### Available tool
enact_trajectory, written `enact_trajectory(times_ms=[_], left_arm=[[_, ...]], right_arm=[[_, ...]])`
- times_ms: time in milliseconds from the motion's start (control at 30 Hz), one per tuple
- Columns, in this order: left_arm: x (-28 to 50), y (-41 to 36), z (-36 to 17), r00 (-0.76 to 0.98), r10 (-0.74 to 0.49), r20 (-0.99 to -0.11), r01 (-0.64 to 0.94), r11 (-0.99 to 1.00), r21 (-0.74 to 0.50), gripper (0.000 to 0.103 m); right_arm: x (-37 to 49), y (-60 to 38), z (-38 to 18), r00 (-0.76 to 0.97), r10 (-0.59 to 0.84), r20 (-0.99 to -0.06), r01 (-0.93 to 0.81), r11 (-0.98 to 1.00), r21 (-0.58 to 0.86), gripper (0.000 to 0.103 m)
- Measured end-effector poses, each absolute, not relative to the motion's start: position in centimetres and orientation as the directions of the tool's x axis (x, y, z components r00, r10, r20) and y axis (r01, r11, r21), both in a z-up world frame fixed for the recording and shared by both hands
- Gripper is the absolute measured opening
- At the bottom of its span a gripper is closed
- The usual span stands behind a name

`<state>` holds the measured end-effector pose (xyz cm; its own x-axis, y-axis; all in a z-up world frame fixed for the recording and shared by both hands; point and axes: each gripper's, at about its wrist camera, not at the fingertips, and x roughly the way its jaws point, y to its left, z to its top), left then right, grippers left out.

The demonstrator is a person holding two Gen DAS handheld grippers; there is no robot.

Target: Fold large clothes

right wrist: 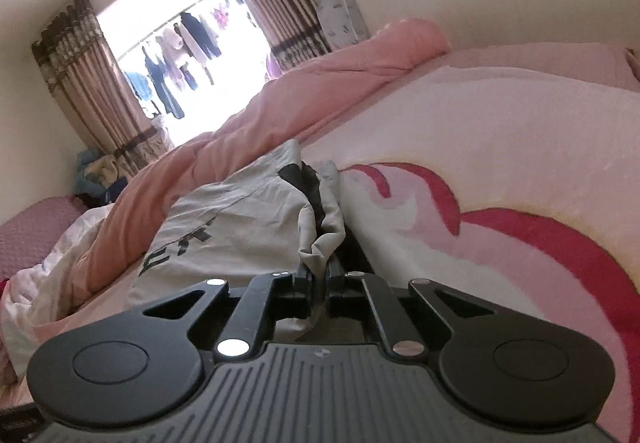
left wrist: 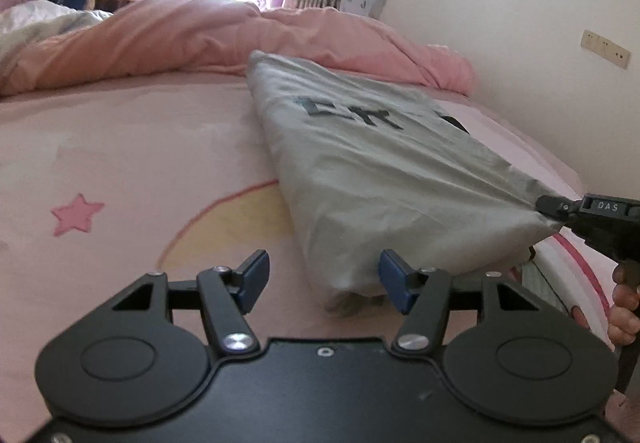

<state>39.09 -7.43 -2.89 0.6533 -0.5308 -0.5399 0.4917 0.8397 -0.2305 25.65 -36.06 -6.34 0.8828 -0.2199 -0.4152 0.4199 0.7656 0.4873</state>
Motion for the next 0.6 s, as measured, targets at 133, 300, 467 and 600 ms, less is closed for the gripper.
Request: enact_trajectory(times_ms=[133,300,467,600], left_arm=[[40.9,-7.6,-5.3,0.603,-0.549,-0.579,0.463,0.832,-0.306,0.065],[42.0,-6.4,-5.7,0.554,-0.590,-0.587,0.458,0.806,-0.377,0.066],[42.9,-5.7,-1.7,0.577,-0.590,-0.565,0.506,0.801,-0.320,0.069],[47.6,-6.3,-0.1,0.614,-0.564,-0.552,0.476,0.822,-0.311,0.069]], right_arm=[[26.9,-37.4,-10.0,0.858,-0.184,-0.480,0.443,0.739,0.507,0.004],[27.0,-37.5,-9.0,0.850,-0.155,-0.504,0.422,0.772,0.475,0.009],[26.7,-39.3,-5.6,0.874,-0.143,-0.465,0.384,0.790,0.478,0.049],[30.9,-41.3,-2.5,0.908,-0.111,-0.404,0.303,0.839,0.452,0.057]])
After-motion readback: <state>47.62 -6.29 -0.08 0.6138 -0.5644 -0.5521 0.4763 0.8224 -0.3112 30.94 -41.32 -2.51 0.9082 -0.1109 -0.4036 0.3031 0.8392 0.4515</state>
